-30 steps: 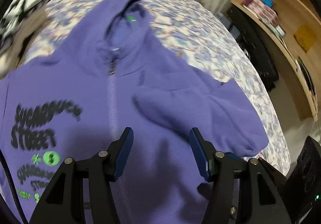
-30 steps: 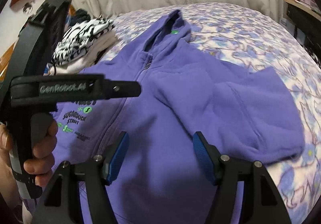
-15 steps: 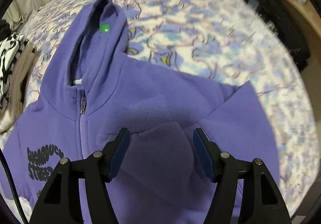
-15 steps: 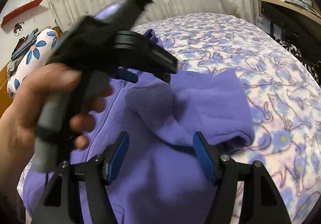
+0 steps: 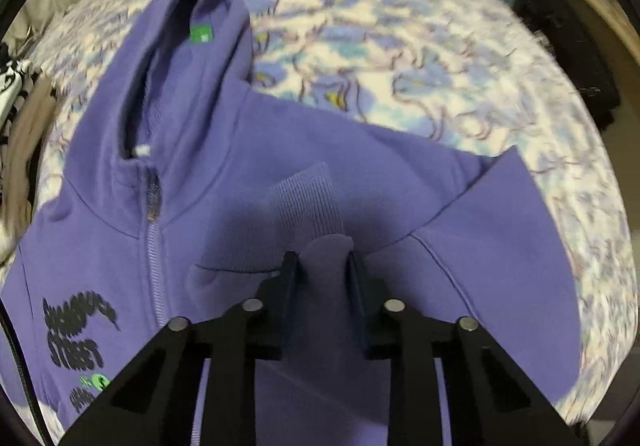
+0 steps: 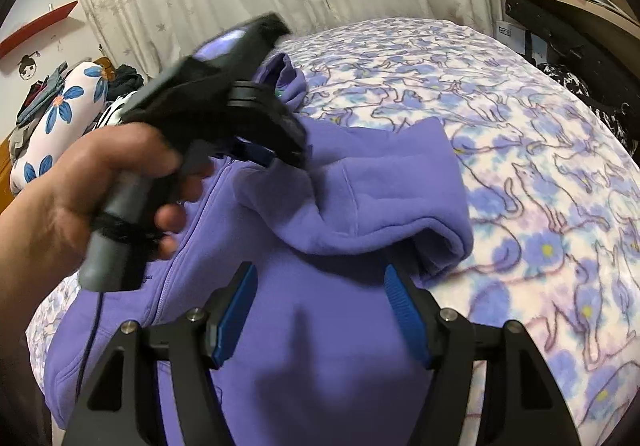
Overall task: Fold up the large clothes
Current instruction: 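Grasp the folded sleeve's ribbed cuff with the left tool and straighten it, then lay the cuff flat on the hoodie front and open the left tool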
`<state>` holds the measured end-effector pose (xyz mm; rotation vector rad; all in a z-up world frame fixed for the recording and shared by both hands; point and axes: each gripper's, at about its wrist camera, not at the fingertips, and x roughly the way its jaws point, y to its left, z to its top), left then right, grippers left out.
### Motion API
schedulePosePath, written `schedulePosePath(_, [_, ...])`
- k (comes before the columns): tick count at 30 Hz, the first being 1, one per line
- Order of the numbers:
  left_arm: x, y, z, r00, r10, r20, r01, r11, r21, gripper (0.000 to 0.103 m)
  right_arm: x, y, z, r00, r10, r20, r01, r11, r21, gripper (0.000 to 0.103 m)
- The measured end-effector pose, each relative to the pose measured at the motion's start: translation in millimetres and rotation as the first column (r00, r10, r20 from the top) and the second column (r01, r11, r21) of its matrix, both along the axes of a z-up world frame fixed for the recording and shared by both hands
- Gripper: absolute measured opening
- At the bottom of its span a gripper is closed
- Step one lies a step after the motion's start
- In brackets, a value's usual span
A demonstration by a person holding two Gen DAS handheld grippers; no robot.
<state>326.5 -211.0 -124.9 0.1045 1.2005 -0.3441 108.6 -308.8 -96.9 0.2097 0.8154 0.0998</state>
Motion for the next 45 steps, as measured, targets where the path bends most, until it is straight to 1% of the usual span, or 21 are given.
schedulePosePath(1, [-3.7, 8.3, 6.4, 1.0, -0.009, 0.021, 0.01, 0.999, -0.036, 0.015, -1.4, -0.2, 0.5, 1.0, -0.001, 0.003, 0.001, 1.0, 0.004, 0.066])
schedulePosePath(6, [-32.5, 81.0, 41.5, 0.982, 0.001, 0.188, 0.043, 0.972, -0.23, 0.015, -6.9, 0.3, 3.5, 1.0, -0.004, 0.015, 0.004, 1.0, -0.005, 0.066])
schedulePosePath(11, [-58.1, 160.3, 34.5, 0.964, 0.049, 0.263, 0.024, 0.963, -0.269, 0.015, -10.3, 8.0, -0.9, 1.0, 0.004, -0.004, -0.005, 1.0, -0.015, 0.066])
schedulePosePath(15, [-74.1, 205.8, -1.1, 0.987, 0.041, 0.155, 0.008, 0.952, -0.307, 0.018, -11.6, 20.8, -8.3, 0.999, 0.015, -0.031, -0.015, 1.0, -0.01, 0.067])
schedulePosePath(17, [-83.3, 223.3, -15.8, 0.992, 0.046, 0.12, -0.007, 0.952, -0.307, 0.029, -11.4, 23.0, -11.6, 0.999, 0.018, -0.048, -0.017, 1.0, 0.009, 0.067])
schedulePosePath(20, [-88.4, 237.8, -28.3, 0.994, 0.073, 0.079, -0.042, 0.94, -0.338, 0.038, -9.7, 27.2, -17.1, 0.997, 0.012, -0.081, -0.009, 0.999, 0.037, 0.067])
schedulePosePath(23, [-93.2, 252.1, -31.8, 0.995, 0.083, 0.046, -0.056, 0.904, -0.424, 0.042, -9.3, 29.0, -17.6, 0.996, 0.001, -0.087, 0.004, 0.999, 0.048, 0.067])
schedulePosePath(24, [-95.4, 257.2, -30.3, 0.996, 0.079, 0.037, -0.052, 0.879, -0.473, 0.044, -10.5, 28.8, -15.9, 0.997, -0.002, -0.082, 0.006, 0.999, 0.05, 0.067])
schedulePosePath(25, [-96.8, 260.6, -29.6, 0.997, 0.076, 0.029, -0.05, 0.858, -0.511, 0.052, -12.6, 28.6, -14.6, 0.997, -0.002, -0.078, 0.006, 0.999, 0.051, 0.067])
schedulePosePath(26, [-98.9, 265.2, -27.6, 0.997, 0.072, 0.019, -0.05, 0.834, -0.549, 0.065, -13.9, 27.9, -13.2, 0.997, -0.001, -0.074, 0.005, 0.999, 0.052, 0.069])
schedulePosePath(28, [-101.0, 272.0, -22.9, 0.997, 0.077, 0.011, -0.055, 0.791, -0.609, 0.075, -16.1, 26.8, -8.3, 0.998, -0.001, -0.065, 0.004, 0.999, 0.05, 0.074])
schedulePosePath(29, [-100.9, 275.8, -21.7, 0.996, 0.085, 0.009, -0.061, 0.779, -0.625, 0.076, -16.7, 26.3, -6.6, 0.998, -0.003, -0.061, 0.006, 0.999, 0.044, 0.075])
schedulePosePath(31, [-95.1, 278.7, -23.6, 0.995, 0.1, -0.013, -0.086, 0.774, -0.627, 0.076, -15.9, 25.4, -3.6, 0.998, -0.009, -0.056, 0.011, 1.0, 0.027, 0.075])
schedulePosePath(33, [-86.2, 280.6, -30.5, 0.991, 0.125, -0.044, -0.126, 0.788, -0.603, 0.076, -11.4, 23.0, -2.3, 0.998, -0.023, -0.054, 0.024, 1.0, 0.013, 0.075])
schedulePosePath(37, [-66.8, 279.3, -45.4, 0.986, 0.129, -0.105, -0.166, 0.791, -0.589, 0.074, 2.6, 11.5, -2.6, 0.996, -0.059, -0.069, 0.062, 0.997, 0.036, 0.075])
schedulePosePath(39, [-59.2, 275.6, -48.0, 0.987, 0.122, -0.101, -0.158, 0.794, -0.587, 0.065, 12.0, 3.7, -2.5, 0.994, -0.076, -0.075, 0.08, 0.996, 0.043, 0.075])
schedulePosePath(40, [-56.4, 273.5, -48.8, 0.988, 0.121, -0.095, -0.154, 0.804, -0.574, 0.052, 20.7, -1.9, -2.6, 0.993, -0.088, -0.083, 0.092, 0.995, 0.038, 0.075])
schedulePosePath(41, [-52.6, 269.9, -50.1, 0.989, 0.118, -0.092, -0.15, 0.816, -0.558, 0.035, 28.0, -6.5, -3.1, 0.991, -0.097, -0.09, 0.101, 0.994, 0.034, 0.075])
schedulePosePath(43, [-46.4, 262.8, -52.2, 0.989, 0.114, -0.089, -0.144, 0.844, -0.516, 0.017, 47.6, -20.0, -5.9, 0.988, -0.114, -0.106, 0.119, 0.992, 0.034, 0.075])
schedulePosePath(44, [-44.2, 258.9, -51.1, 0.991, 0.109, -0.076, -0.133, 0.859, -0.495, 0.012, 57.7, -26.1, -8.7, 0.985, -0.125, -0.119, 0.13, 0.991, 0.032, 0.075])
schedulePosePath(45, [-43.5, 254.3, -47.4, 0.994, 0.099, -0.048, -0.11, 0.872, -0.476, 0.011, 70.2, -33.3, -13.8, 0.981, -0.133, -0.14, 0.139, 0.99, 0.033, 0.075])
